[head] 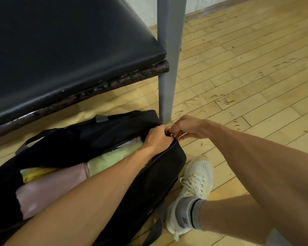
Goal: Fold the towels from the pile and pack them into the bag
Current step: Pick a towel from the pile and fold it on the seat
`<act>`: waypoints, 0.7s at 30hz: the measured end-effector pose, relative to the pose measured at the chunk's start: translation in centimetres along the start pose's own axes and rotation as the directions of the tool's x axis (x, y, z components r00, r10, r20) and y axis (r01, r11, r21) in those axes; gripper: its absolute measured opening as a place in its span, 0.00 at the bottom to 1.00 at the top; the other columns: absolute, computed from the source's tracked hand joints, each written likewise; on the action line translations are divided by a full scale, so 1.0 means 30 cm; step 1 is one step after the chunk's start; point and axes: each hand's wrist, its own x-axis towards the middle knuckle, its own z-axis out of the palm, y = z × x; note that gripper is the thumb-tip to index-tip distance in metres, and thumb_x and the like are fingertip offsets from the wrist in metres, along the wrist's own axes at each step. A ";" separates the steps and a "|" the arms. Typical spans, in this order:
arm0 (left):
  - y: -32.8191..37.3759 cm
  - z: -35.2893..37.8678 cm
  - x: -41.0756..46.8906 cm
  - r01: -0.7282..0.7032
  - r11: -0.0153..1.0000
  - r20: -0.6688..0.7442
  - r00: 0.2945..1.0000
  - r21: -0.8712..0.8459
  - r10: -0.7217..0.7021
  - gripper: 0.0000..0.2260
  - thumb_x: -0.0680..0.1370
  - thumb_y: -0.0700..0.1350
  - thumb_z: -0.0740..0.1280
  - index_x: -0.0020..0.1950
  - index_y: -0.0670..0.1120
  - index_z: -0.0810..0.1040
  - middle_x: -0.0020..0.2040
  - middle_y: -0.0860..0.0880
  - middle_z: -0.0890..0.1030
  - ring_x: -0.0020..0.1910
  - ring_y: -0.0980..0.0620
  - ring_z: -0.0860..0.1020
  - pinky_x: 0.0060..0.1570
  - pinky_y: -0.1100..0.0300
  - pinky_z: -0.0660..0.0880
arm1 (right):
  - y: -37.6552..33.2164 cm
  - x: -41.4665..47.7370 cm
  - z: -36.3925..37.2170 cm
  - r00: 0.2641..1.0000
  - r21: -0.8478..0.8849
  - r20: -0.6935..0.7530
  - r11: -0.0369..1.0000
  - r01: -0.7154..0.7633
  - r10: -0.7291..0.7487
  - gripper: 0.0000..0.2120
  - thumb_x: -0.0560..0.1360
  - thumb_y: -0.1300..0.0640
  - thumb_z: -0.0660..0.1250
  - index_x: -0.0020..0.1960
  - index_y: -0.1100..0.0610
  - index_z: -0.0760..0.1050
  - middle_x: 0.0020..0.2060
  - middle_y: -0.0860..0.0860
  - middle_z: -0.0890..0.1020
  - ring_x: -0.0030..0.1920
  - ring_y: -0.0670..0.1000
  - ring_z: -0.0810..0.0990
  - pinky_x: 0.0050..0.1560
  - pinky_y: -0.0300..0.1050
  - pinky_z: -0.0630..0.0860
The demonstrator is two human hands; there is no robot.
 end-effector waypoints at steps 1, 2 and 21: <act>-0.002 0.000 0.009 0.025 1.000 -0.013 1.000 -0.013 -0.025 0.11 0.78 0.44 0.63 0.59 0.46 0.79 0.53 0.47 0.82 0.53 0.48 0.79 0.51 0.59 0.73 | 0.002 0.002 0.000 1.000 0.040 0.014 0.999 -0.006 0.006 0.08 0.76 0.63 0.68 0.52 0.67 0.79 0.44 0.56 0.82 0.41 0.50 0.81 0.39 0.39 0.79; -0.004 -0.001 0.017 0.056 0.998 -0.019 0.998 -0.035 -0.056 0.12 0.79 0.45 0.61 0.59 0.46 0.80 0.53 0.47 0.82 0.52 0.48 0.79 0.52 0.58 0.74 | 0.006 0.005 -0.001 0.999 0.081 0.031 0.997 -0.012 0.009 0.07 0.76 0.63 0.68 0.51 0.66 0.79 0.42 0.56 0.82 0.40 0.50 0.80 0.38 0.39 0.78; -0.090 -0.047 0.012 -0.062 0.980 -0.055 0.997 -0.188 0.052 0.07 0.80 0.34 0.56 0.50 0.45 0.64 0.37 0.46 0.80 0.33 0.53 0.78 0.42 0.55 0.76 | 0.033 0.135 0.115 0.961 0.204 0.090 0.940 -0.274 0.261 0.20 0.77 0.38 0.62 0.51 0.55 0.75 0.47 0.53 0.78 0.47 0.51 0.76 0.52 0.44 0.75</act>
